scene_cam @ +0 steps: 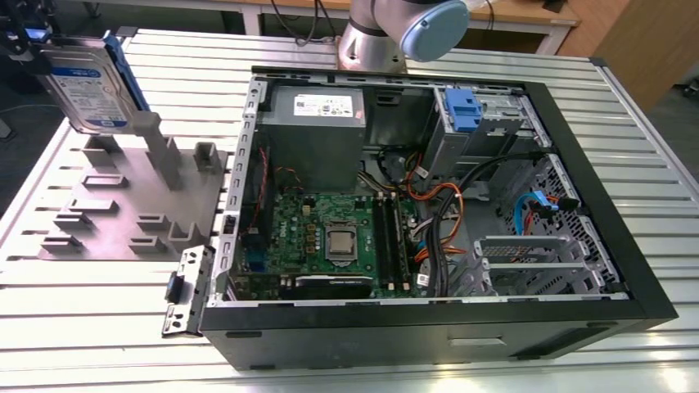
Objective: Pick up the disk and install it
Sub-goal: 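Pick up the disk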
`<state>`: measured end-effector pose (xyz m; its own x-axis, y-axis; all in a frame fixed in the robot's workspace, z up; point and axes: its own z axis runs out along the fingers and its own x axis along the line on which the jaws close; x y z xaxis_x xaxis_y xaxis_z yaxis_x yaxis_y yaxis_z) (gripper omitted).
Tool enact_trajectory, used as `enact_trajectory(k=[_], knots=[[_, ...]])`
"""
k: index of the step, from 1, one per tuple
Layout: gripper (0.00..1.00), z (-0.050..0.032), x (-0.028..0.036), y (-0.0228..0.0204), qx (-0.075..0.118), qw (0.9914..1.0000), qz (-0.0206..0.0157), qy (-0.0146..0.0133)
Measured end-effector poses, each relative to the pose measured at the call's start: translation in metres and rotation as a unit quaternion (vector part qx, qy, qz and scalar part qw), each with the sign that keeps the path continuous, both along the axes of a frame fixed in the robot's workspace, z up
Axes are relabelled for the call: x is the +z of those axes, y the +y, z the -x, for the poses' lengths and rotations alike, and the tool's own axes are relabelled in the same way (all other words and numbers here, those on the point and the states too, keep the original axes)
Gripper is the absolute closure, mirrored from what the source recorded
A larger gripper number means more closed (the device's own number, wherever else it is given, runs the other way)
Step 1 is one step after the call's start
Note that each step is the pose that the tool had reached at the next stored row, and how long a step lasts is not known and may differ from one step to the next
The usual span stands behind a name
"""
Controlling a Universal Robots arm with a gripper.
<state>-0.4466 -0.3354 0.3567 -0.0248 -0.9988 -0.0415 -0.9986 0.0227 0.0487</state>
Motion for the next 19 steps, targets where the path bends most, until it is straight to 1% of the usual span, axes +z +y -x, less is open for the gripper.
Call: enact_trajectory(k=[5, 11, 19], knots=[[0.64, 0.0, 0.0007, 0.0, 0.0, 1.0, 0.0001, 0.0002], [0.64, 0.0, 0.0034, 0.0, 0.0, 1.0, 0.0001, 0.0002], [0.64, 0.0, 0.0053, 0.0, 0.0, 1.0, 0.0001, 0.0002]])
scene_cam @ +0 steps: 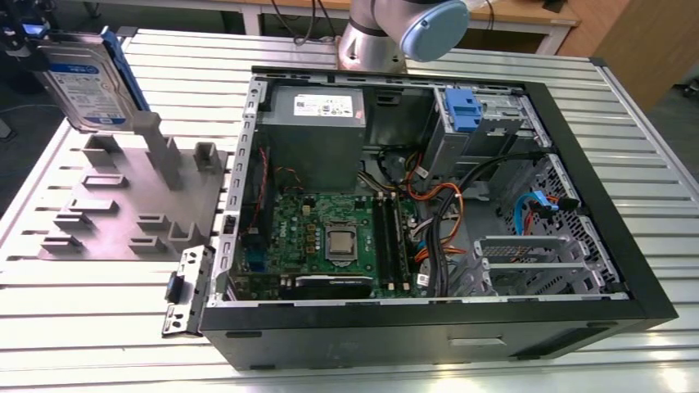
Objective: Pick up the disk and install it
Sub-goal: 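Pick up the disk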
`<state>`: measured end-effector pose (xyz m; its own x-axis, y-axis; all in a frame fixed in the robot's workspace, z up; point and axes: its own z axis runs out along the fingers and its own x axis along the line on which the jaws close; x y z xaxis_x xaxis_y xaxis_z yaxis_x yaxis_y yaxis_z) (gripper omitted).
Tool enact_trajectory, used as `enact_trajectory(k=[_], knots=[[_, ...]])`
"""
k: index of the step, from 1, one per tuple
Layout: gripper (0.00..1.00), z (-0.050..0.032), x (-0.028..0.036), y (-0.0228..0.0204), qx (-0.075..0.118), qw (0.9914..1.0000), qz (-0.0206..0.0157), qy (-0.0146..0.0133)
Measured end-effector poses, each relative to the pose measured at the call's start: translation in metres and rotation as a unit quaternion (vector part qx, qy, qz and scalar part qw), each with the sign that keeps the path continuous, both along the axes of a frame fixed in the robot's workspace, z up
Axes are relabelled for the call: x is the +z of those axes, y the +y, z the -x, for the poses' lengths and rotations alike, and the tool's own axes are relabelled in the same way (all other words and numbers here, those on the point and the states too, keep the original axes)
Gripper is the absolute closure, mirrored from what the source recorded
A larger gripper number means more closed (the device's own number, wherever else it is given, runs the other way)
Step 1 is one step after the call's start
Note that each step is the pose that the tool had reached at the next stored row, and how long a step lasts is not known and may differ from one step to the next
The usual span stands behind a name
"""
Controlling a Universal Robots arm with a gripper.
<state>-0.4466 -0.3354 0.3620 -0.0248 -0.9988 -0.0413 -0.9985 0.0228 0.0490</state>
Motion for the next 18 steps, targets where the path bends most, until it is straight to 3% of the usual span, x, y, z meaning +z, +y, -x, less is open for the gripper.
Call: enact_trajectory(k=[18], knots=[[0.64, 0.0, 0.0044, 0.0, 0.0, 1.0, 0.0, 0.0]])
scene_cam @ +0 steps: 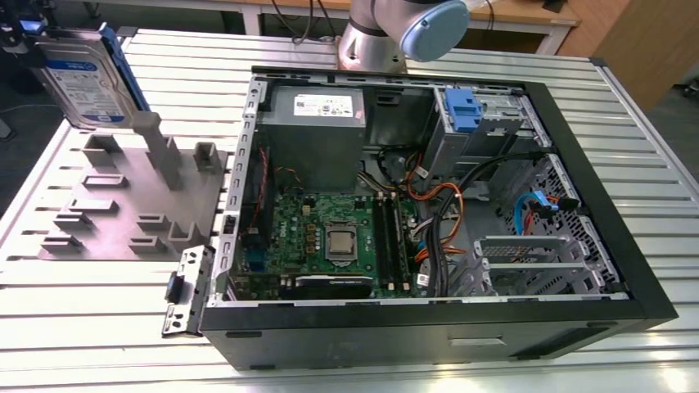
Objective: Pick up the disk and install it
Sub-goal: 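Pick up the disk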
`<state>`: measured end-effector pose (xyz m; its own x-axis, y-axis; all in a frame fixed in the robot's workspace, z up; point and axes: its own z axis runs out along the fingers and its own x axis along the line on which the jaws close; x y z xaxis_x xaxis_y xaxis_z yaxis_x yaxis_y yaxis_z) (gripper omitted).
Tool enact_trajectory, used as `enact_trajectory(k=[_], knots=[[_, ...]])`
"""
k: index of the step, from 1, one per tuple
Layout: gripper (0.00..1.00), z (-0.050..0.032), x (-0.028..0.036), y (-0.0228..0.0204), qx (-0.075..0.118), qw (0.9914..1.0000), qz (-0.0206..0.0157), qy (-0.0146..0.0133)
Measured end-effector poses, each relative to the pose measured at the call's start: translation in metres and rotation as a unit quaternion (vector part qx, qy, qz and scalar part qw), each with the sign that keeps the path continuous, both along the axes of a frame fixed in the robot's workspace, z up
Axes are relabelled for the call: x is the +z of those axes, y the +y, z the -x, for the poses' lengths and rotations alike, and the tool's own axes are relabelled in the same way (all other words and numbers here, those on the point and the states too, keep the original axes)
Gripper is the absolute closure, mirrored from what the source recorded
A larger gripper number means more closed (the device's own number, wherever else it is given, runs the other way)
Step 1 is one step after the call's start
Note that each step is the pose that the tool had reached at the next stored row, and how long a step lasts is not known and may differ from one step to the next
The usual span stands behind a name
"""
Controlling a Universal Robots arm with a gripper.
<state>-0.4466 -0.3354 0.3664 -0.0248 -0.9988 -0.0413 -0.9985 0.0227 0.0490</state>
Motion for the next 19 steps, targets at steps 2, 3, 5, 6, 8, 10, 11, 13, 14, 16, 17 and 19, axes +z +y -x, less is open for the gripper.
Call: enact_trajectory(k=[2, 3, 5, 6, 8, 10, 11, 13, 14, 16, 17, 19], knots=[[0.64, 0.0, 0.0005, 0.0, 0.0, 1.0, 0.0, 0.0], [0.64, 0.0, 0.0007, 0.0, 0.0, 1.0, 0.0, 0.0], [0.64, 0.0, 0.0013, 0.0, 0.0, 1.0, 0.0, 0.0], [0.64, 0.0, 0.0016, 0.0, 0.0, 1.0, 0.0, 0.0], [0.64, 0.0, 0.0021, 0.0, 0.0, 1.0, 0.0, 0.0], [0.64, 0.0, 0.0026, 0.0, 0.0, 1.0, 0.0, 0.0], [0.64, 0.0, 0.0028, 0.0, 0.0, 1.0, 0.0, 0.0], [0.64, 0.0, 0.0032, 0.0, 0.0, 1.0, 0.0, 0.0], [0.64, 0.0, 0.0035, 0.0, 0.0, 1.0, 0.0, 0.0], [0.64, 0.0, 0.0038, 0.0, 0.0, 1.0, 0.0, 0.0], [0.64, 0.0, 0.0041, 0.0, 0.0, 1.0, 0.0, 0.0], [0.64, 0.0, 0.0073, 0.0, 0.0, 1.0, 0.0, 0.0]])
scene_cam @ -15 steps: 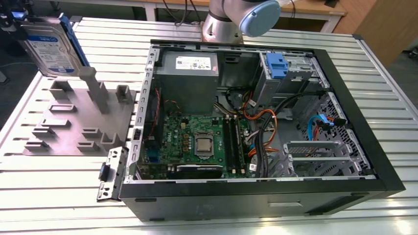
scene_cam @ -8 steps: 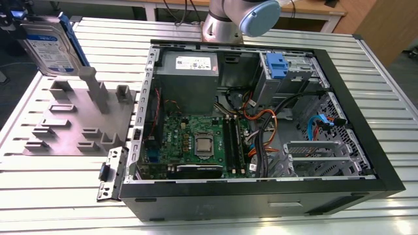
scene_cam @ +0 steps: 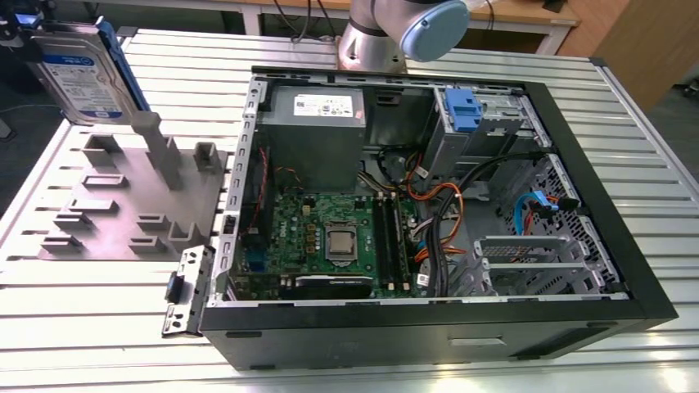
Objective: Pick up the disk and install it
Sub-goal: 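Pick up the disk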
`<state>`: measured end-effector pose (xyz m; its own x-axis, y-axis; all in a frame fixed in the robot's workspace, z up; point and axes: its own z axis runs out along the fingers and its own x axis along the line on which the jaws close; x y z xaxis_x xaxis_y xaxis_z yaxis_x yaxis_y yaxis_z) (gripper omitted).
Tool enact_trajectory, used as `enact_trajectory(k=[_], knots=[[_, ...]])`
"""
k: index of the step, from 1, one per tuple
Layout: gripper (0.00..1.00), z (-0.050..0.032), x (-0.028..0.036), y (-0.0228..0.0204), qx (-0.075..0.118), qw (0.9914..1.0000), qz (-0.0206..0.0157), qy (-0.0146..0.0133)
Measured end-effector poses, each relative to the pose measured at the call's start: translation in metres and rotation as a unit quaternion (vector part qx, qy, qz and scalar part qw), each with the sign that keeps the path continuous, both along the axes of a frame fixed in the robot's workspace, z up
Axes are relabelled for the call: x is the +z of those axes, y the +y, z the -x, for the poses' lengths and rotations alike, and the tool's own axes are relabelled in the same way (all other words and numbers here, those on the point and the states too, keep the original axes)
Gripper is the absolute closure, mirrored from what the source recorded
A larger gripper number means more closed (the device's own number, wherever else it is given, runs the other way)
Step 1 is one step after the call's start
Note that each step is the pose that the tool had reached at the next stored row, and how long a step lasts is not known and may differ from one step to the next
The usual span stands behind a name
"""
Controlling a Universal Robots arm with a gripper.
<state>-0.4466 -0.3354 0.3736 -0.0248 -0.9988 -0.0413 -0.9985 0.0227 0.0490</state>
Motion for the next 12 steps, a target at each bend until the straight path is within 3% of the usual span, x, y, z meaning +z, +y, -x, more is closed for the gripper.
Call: enact_trajectory(k=[12], knots=[[0.64, 0.0, 0.0028, 0.0, 0.0, 1.0, 0.0, 0.0]])
